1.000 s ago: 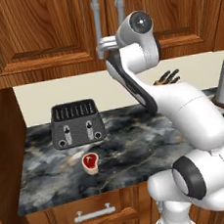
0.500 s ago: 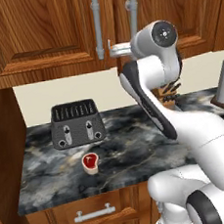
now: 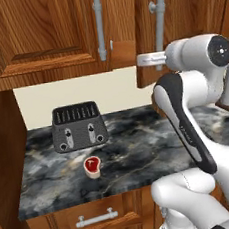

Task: Retrieve the tupperware from the cabinet, then place the raw meat into the tupperware to avoid contamination.

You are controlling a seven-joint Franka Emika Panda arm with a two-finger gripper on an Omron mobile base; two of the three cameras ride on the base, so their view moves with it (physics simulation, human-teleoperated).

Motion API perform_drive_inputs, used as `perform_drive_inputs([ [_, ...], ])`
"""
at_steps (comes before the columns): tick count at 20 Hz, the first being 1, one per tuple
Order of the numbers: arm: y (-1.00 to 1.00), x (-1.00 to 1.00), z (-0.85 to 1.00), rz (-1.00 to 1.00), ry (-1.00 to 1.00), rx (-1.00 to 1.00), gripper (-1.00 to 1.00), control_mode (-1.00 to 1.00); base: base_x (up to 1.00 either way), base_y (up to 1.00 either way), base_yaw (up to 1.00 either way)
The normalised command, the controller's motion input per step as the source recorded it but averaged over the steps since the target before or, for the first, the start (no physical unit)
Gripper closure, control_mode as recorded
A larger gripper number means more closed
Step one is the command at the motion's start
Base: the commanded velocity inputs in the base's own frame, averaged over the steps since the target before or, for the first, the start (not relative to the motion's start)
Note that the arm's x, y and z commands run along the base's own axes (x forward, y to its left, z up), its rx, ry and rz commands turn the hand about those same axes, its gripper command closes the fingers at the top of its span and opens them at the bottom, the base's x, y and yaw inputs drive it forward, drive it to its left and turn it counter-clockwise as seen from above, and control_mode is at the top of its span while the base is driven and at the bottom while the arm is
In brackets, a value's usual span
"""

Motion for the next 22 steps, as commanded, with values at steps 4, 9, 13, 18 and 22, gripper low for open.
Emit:
perform_drive_inputs([
  [4,-0.41,-0.46,-0.05,0.08,-0.01,0.0,1.0,-1.0,0.0,0.0,0.0],
  [9,-0.06,-0.27,0.0,0.0,0.0,0.0,1.0,-1.0,0.0,0.0,0.0],
  [13,-0.05,-0.08,0.0,0.0,0.01,0.0,1.0,-1.0,0.0,0.0,0.0],
  [18,-0.12,-0.07,-0.01,0.0,0.02,0.0,1.0,-1.0,0.0,0.0,0.0],
  [22,-0.04,-0.09,-0.03,-0.02,0.05,-0.01,1.0,-1.0,0.0,0.0,0.0],
])
